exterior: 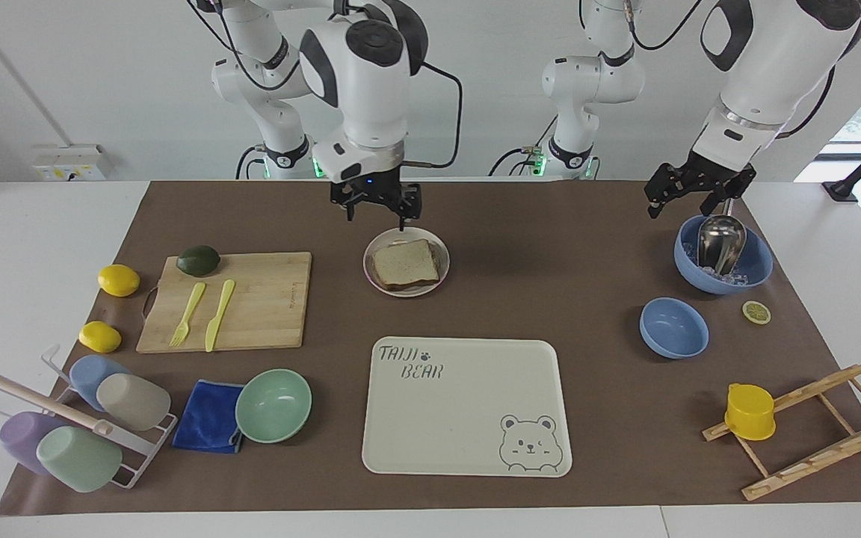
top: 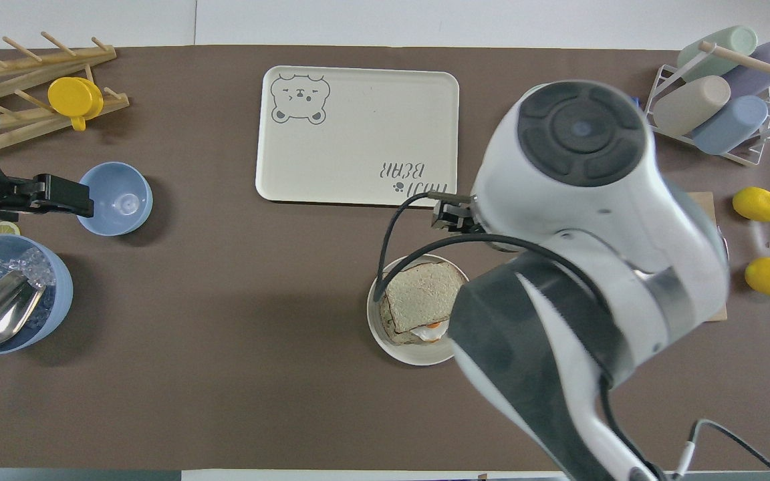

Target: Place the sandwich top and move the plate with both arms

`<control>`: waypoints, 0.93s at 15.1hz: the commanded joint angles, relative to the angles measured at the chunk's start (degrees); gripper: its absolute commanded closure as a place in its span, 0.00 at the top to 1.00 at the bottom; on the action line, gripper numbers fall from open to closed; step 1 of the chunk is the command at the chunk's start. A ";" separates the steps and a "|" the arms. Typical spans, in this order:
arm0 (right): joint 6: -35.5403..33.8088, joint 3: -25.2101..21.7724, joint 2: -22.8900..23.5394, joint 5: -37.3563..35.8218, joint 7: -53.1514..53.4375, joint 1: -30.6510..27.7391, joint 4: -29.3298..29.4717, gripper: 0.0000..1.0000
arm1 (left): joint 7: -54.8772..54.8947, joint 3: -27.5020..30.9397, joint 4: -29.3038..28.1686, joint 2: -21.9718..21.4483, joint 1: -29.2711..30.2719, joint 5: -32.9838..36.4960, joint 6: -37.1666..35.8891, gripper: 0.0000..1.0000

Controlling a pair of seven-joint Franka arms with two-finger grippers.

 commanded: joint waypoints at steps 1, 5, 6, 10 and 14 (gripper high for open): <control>-7.20 -10.65 -4.21 2.97 -9.11 0.62 -1.17 1.00 | 0.09 0.19 0.26 -0.52 -0.68 1.11 -0.65 1.00; -12.07 -16.31 -6.15 2.88 -28.13 -2.54 -1.34 1.00 | 0.00 0.19 0.35 -0.52 -0.68 1.11 -0.65 1.00; -11.55 -16.32 -6.41 2.88 -28.22 -2.72 -2.21 1.00 | 0.00 0.19 0.17 -0.78 -0.50 1.11 -1.35 1.00; -4.79 -16.32 -7.47 3.06 -28.92 -6.30 -5.73 1.00 | -0.79 0.11 -1.50 -1.57 -0.42 1.02 -0.75 1.00; -3.90 -16.40 -7.21 4.82 -31.48 -8.96 -5.83 1.00 | -5.08 -0.59 -6.31 -2.89 -1.90 0.41 2.85 1.00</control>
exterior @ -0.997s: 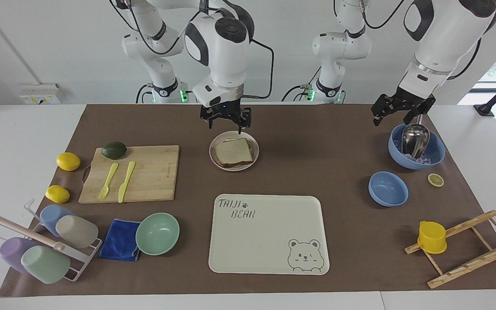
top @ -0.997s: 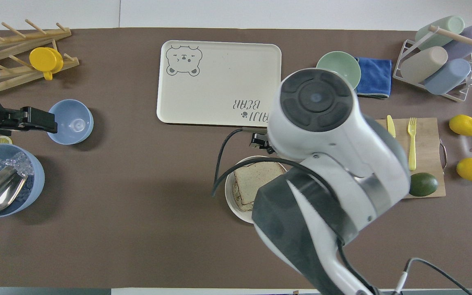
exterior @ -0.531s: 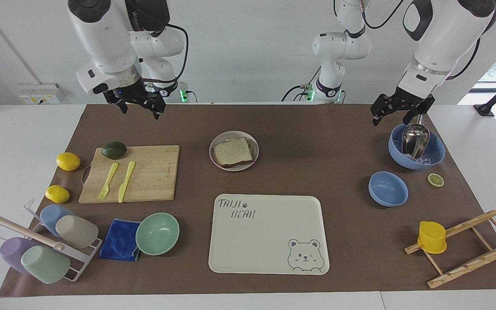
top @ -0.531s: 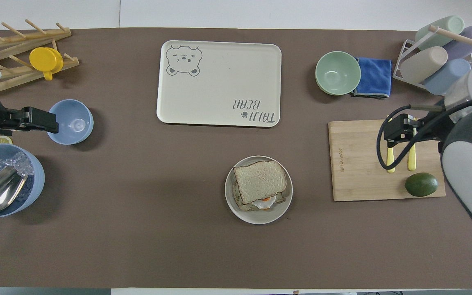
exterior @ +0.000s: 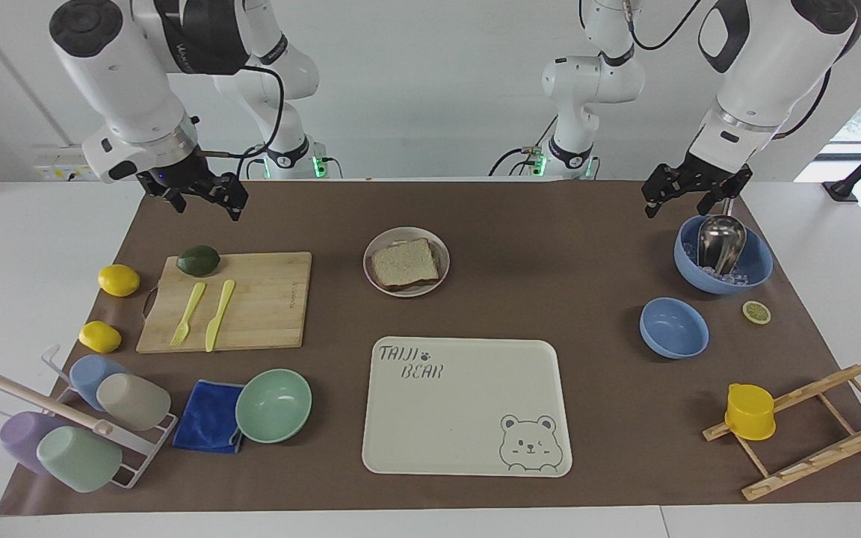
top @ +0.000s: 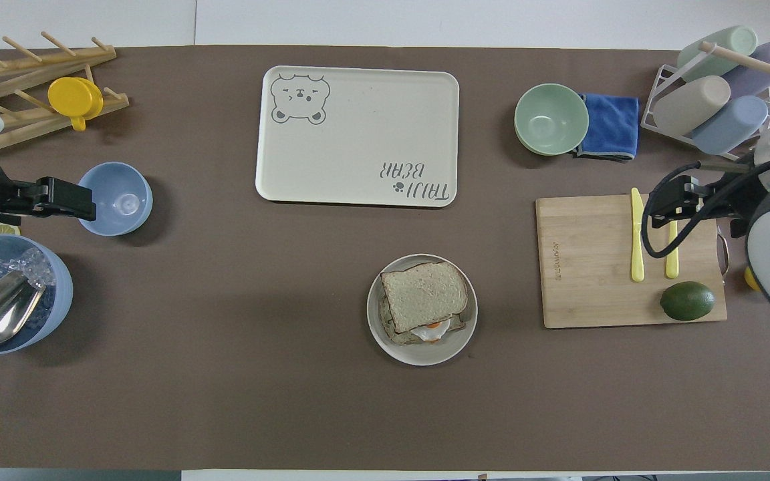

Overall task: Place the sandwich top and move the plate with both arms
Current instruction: 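Reach the left gripper to the rim of the white plate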

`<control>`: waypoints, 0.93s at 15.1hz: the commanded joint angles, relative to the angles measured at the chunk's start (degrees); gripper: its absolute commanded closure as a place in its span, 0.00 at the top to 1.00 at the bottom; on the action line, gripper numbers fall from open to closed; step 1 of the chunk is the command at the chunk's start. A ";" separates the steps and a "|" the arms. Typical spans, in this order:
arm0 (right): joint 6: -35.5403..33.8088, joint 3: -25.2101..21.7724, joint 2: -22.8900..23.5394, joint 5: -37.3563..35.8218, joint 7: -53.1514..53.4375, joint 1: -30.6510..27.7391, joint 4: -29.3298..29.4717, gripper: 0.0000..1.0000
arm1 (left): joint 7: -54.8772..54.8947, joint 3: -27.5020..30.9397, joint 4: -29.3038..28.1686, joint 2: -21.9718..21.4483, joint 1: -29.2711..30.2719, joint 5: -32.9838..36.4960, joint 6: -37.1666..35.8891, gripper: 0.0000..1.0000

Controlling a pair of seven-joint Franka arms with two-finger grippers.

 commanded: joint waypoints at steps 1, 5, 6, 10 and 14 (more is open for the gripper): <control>1.02 1.15 -1.59 1.49 -1.12 -1.09 -2.07 1.00 | -4.89 -0.13 -6.05 -2.40 -4.18 0.00 4.15 1.00; 1.63 2.83 -2.20 1.49 -1.56 -0.84 -3.73 1.00 | -9.91 -0.13 -11.85 -1.78 -8.50 -3.42 11.44 1.00; 1.63 2.57 -2.29 1.49 -1.82 -0.65 -3.74 1.00 | -11.31 -0.13 -12.90 -1.34 -9.73 -4.04 12.76 1.00; 1.98 1.69 -4.13 1.49 -3.58 0.93 -6.63 1.00 | -18.86 -0.13 -18.27 1.46 -16.92 -4.66 22.77 1.00; 2.16 1.07 -4.14 1.49 -3.76 -0.56 -6.64 1.00 | -23.00 -0.22 -21.08 6.12 -23.00 -5.36 31.21 1.00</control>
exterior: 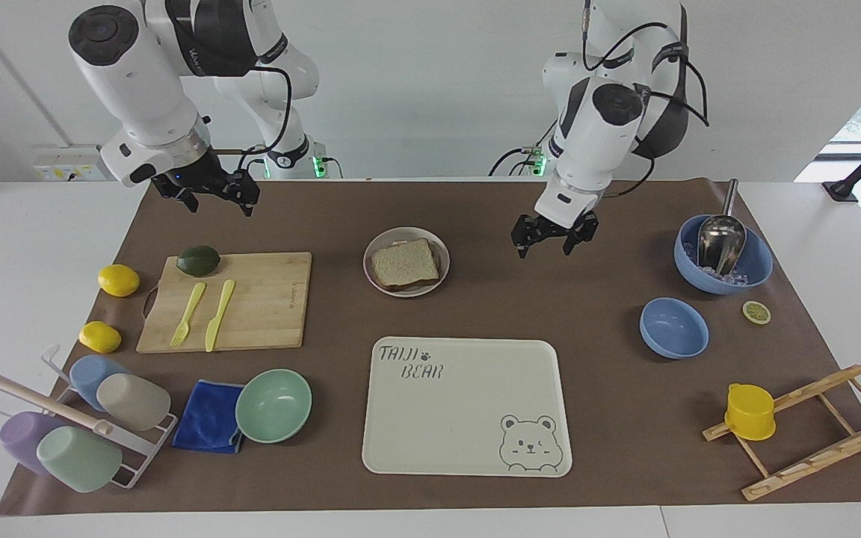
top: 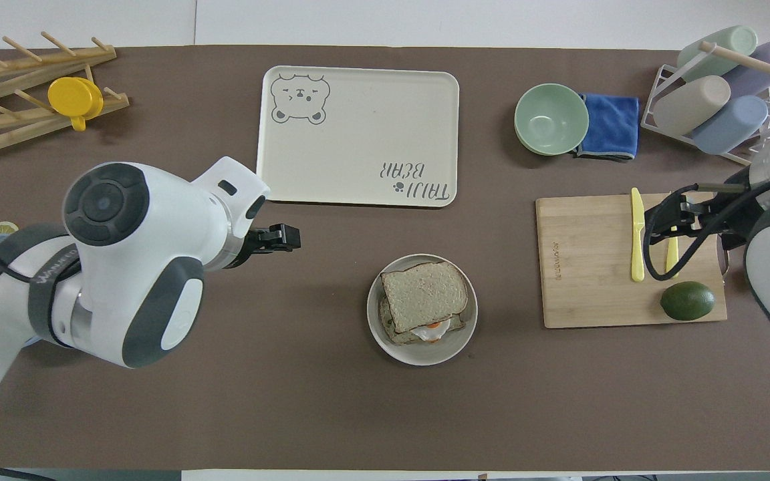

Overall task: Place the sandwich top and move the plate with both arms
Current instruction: 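Reach the left gripper to the rim of the white plate, then grip the plate rim nearest the robot with the left gripper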

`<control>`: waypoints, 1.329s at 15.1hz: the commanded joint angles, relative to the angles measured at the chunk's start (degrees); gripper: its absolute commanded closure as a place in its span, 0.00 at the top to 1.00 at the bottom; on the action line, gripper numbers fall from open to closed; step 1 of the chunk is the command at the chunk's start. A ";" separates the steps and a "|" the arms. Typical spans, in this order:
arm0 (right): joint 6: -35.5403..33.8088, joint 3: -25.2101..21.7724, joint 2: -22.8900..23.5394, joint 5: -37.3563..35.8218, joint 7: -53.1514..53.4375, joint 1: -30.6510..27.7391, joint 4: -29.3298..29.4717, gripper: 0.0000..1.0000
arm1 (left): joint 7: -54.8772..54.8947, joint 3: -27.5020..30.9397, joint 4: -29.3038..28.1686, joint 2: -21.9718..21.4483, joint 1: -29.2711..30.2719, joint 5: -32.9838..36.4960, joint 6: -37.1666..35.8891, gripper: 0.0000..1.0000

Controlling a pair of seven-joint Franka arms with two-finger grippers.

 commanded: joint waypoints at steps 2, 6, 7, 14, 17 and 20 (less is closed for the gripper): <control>1.29 -0.30 -1.85 1.14 -1.75 -1.10 -1.90 1.00 | -1.84 0.88 -5.82 1.97 -5.16 -0.81 9.77 1.00; 1.11 -0.38 -1.68 1.14 -1.04 -1.54 -1.90 1.00 | -1.14 0.88 -9.01 4.95 -9.12 -1.96 15.95 0.99; 1.11 -0.30 -1.76 1.23 -1.04 -2.50 -1.90 1.00 | -1.14 0.88 -9.01 5.83 -10.26 -1.96 17.78 0.99; 5.15 -0.73 -1.06 0.88 -5.60 -3.30 -0.76 1.00 | 2.37 0.35 -9.27 8.12 -14.31 -8.61 18.33 0.90; 5.24 -0.73 -1.32 0.79 -6.58 -3.47 -1.19 1.00 | 2.47 0.44 -9.71 7.95 -15.80 -10.31 18.06 0.81; 5.42 -0.82 -1.32 0.88 -8.43 -3.91 -0.93 1.00 | 2.47 0.35 -11.12 7.51 -15.81 -11.00 18.06 0.69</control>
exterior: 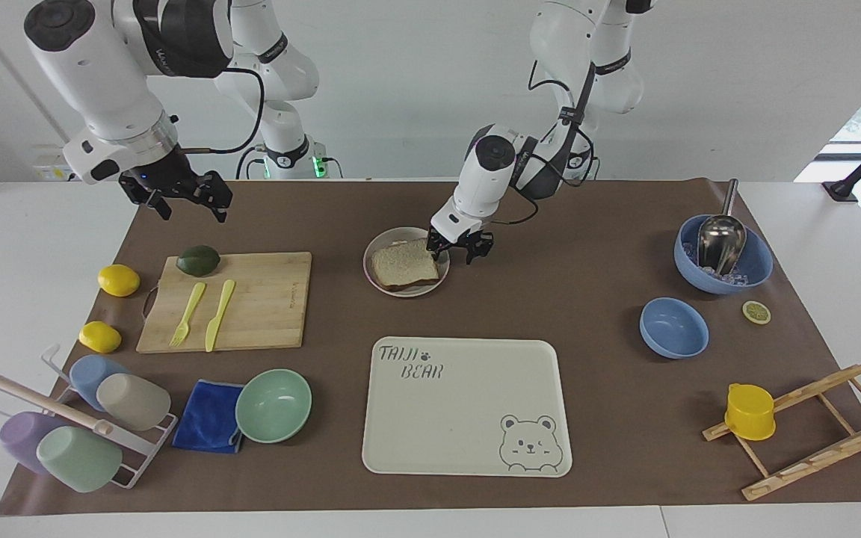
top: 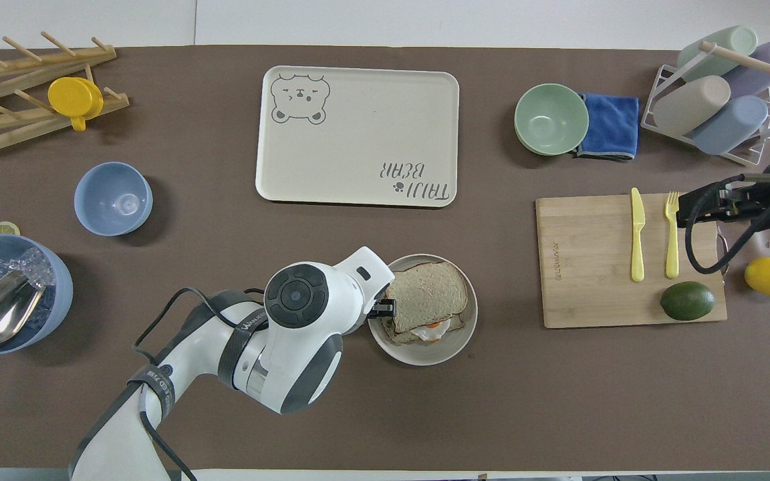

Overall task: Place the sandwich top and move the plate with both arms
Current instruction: 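Grip the plate rim nearest the robot with the left gripper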

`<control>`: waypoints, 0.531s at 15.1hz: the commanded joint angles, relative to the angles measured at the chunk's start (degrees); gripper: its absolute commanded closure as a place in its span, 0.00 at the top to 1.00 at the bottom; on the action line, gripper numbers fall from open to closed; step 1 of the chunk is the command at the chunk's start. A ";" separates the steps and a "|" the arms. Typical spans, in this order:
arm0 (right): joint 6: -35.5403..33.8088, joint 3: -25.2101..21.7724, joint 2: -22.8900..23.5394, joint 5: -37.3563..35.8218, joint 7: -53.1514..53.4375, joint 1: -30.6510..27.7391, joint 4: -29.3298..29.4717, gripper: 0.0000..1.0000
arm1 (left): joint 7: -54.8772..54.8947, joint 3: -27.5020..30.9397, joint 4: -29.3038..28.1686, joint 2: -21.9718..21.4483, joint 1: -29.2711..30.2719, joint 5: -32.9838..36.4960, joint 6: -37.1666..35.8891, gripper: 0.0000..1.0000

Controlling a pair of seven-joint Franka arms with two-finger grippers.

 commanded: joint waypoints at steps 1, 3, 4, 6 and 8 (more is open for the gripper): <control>0.40 0.13 -1.11 1.11 -1.85 -1.41 -0.85 1.00 | 1.13 0.83 -1.97 -0.83 -0.81 -2.79 0.68 0.64; -0.30 0.22 -1.20 1.12 -2.02 -1.41 -0.85 1.00 | 0.96 0.83 -1.97 -0.91 -0.81 -4.21 0.42 0.55; -0.31 0.22 -1.20 1.12 -2.02 -1.24 -0.85 1.00 | 0.78 0.83 -1.97 -0.91 -0.81 -4.73 0.42 0.52; -0.31 0.22 -1.20 1.12 -2.02 -1.15 -0.85 1.00 | 0.26 0.83 -1.97 -0.91 -1.33 -6.05 0.42 0.46; -0.31 0.22 -1.20 1.20 -2.02 -1.41 -0.85 1.00 | -0.53 0.92 -1.97 -1.00 -2.21 -6.58 0.51 0.38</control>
